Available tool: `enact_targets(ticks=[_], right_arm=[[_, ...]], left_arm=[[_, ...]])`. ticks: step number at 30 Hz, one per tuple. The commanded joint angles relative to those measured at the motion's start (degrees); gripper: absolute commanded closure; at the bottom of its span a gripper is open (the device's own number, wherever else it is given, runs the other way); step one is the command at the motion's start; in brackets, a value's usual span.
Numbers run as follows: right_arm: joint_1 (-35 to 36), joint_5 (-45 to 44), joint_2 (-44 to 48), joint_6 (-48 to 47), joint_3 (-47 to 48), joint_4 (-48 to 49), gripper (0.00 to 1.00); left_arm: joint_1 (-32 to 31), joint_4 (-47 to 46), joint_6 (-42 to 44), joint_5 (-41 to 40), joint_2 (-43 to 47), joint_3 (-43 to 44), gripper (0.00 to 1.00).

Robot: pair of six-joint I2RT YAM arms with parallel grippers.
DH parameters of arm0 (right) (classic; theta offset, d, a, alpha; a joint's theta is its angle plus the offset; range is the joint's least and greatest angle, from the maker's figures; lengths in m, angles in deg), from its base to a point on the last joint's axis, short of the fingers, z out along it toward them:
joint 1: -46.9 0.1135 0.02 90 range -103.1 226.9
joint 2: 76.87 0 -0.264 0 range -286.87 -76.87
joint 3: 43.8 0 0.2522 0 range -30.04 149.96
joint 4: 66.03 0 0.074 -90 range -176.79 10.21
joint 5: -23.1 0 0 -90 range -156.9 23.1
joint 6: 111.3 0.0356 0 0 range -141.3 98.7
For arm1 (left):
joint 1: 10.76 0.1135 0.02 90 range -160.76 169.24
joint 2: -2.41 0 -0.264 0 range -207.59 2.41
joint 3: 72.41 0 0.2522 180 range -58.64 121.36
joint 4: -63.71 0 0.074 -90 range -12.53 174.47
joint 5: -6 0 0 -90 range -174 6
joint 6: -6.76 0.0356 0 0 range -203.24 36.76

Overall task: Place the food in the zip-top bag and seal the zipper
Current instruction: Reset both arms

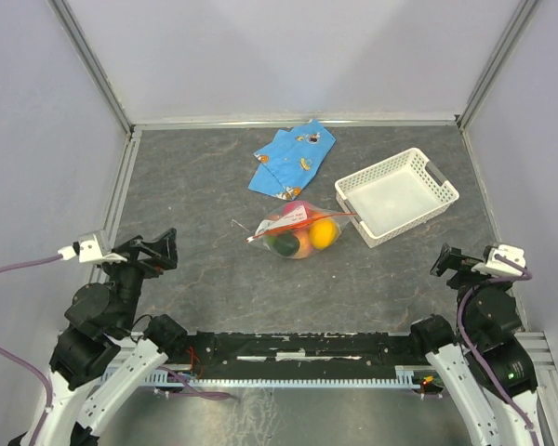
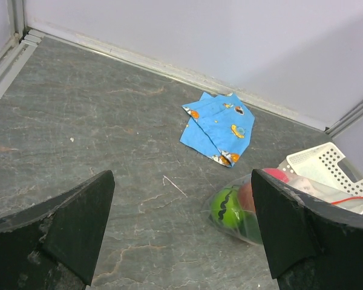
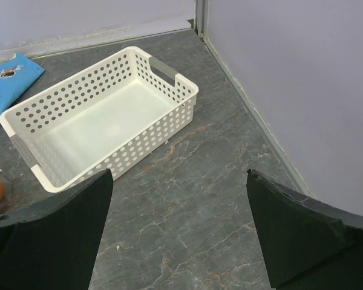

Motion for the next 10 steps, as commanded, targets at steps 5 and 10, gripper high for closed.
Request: enact_targets(ticks=[5,10], right_arm=[[-0.1,-1.8,1.0,0.8,-0.2,2.1,0.01],[-0.1,-2.1,1.1,1.0,-0.6,2.3,0.01]], left_arm=[[0.3,0.2,-0.3,-0.6,5.0,-1.4,0.01],[0.2,2.6,-0.2,-0.9,6.1,-1.5,0.01]])
